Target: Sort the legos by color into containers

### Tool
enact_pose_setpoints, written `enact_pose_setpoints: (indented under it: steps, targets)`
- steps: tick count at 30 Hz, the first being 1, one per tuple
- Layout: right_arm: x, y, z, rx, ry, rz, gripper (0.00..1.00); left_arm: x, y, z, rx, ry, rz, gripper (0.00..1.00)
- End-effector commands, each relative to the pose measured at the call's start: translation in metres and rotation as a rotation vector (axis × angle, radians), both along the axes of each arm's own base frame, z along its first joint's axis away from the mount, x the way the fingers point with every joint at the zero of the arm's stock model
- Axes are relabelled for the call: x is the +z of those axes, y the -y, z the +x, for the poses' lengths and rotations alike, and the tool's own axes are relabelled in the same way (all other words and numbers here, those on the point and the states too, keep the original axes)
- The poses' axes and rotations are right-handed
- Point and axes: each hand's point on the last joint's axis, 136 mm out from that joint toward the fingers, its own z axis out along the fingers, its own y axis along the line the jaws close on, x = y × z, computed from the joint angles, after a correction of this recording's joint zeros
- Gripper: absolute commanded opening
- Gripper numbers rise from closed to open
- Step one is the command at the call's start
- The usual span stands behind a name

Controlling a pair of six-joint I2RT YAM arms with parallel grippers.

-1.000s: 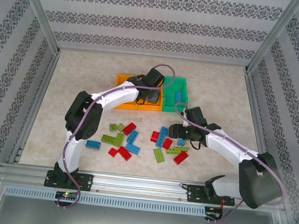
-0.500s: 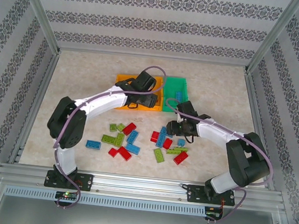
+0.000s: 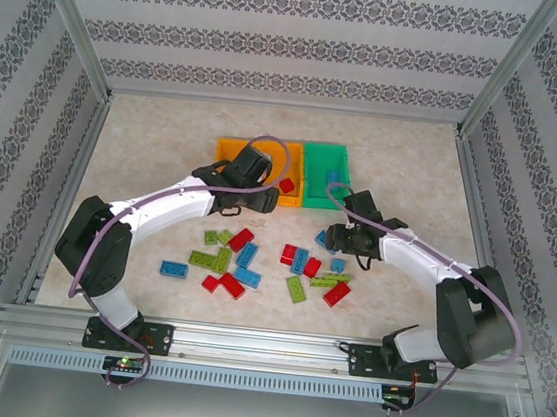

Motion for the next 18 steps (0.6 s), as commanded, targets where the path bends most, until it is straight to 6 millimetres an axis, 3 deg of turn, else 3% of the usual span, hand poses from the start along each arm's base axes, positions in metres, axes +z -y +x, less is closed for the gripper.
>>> enact_pose_setpoints:
  steps: [1,5,12,18]
  targets:
    - [0.008,-0.003,-0.007,0.06,0.03,-0.023,0.62,0.015,-0.001,0.002,0.014,0.046,-0.049,0.77]
    - [0.013,-0.014,-0.009,0.135,0.033,0.015,0.69,0.015,-0.002,-0.006,0.002,0.053,-0.068,0.77]
    - [-0.001,-0.035,-0.006,0.213,-0.066,0.046,0.73,0.017,-0.005,-0.019,-0.013,0.06,-0.11,0.8]
    - [-0.014,-0.035,-0.002,0.213,-0.115,0.005,0.78,0.019,-0.01,-0.029,-0.014,0.069,-0.129,0.83]
